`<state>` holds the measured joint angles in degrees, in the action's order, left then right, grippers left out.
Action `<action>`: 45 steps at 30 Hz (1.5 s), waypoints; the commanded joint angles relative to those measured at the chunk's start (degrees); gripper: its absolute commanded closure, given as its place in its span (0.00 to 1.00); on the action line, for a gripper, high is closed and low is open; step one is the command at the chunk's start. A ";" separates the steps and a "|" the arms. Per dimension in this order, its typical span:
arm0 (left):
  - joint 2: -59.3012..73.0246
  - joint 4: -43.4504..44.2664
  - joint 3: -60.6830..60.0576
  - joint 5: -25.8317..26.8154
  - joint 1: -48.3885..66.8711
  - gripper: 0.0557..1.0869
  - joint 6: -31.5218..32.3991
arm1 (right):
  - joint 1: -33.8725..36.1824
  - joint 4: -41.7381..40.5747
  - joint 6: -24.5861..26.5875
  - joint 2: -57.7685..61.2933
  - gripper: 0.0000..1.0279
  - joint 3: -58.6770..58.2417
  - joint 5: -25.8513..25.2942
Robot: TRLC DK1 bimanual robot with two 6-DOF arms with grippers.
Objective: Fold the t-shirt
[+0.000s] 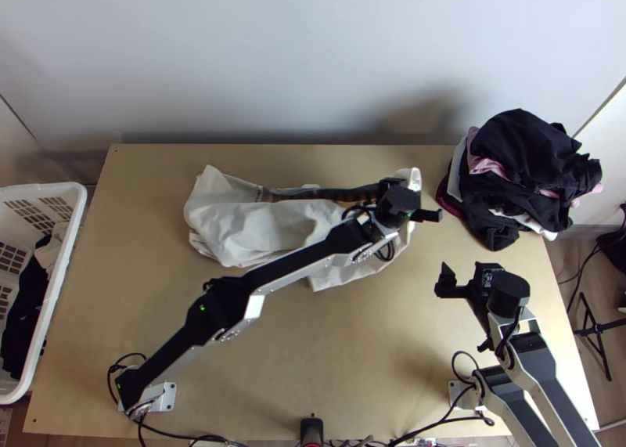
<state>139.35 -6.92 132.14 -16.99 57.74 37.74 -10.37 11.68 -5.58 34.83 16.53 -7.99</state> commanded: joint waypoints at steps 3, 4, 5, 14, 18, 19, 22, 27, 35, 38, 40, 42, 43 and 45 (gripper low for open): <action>5.58 12.54 2.78 -6.91 -1.75 0.97 -3.55 | -0.35 0.89 -0.13 -0.46 0.07 0.25 -0.01; 5.93 13.42 3.04 -7.44 -2.36 0.97 -4.07 | -0.53 1.06 -0.13 -0.55 0.07 0.25 0.08; 6.20 14.12 3.13 -7.79 -2.98 0.97 -4.69 | -0.62 1.06 -0.22 -0.55 0.07 0.25 0.08; 4.18 10.52 0.23 -9.55 -6.93 0.05 -8.73 | -1.58 0.71 -2.94 0.42 0.04 1.39 2.19; 0.66 4.37 -1.27 -7.35 -7.46 0.05 -13.21 | -2.20 1.59 -3.12 0.59 0.04 1.31 2.98; -0.04 3.58 -1.44 -7.26 -7.73 0.05 -14.88 | -2.37 1.68 -3.12 0.68 0.04 1.31 3.42; -3.29 -2.75 -1.97 -4.19 -9.48 0.05 -17.17 | -3.52 3.43 -3.47 0.85 0.04 1.57 6.23; -8.57 -10.75 -6.10 0.29 -10.27 0.05 -28.60 | -5.98 4.05 -2.68 1.56 0.04 2.01 8.25; -11.82 -26.04 -6.19 5.74 -9.13 0.05 -45.73 | -7.29 0.09 -2.50 3.32 0.05 2.63 8.25; -12.79 -27.97 -6.10 6.01 -9.83 0.05 -46.79 | -7.82 -0.17 -2.94 3.75 0.05 3.06 8.34; -13.84 -30.79 -6.10 6.01 -10.63 0.05 -46.44 | -8.53 -0.52 -3.47 4.37 0.05 3.06 8.34; -15.25 -34.74 -6.19 6.01 -11.77 0.05 -44.94 | -10.11 -0.70 -3.47 5.34 0.05 2.89 8.34; -16.30 -36.24 -6.72 6.01 -12.56 0.05 -43.80 | -11.16 -0.96 -3.47 6.22 0.05 2.98 8.34; -19.99 -36.94 -10.93 5.92 -14.41 0.05 -42.04 | -13.27 -1.49 -3.82 8.41 0.05 3.24 8.34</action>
<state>125.58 -36.88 125.84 -11.55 46.81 -5.85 -19.35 11.51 -8.60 39.42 19.33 0.32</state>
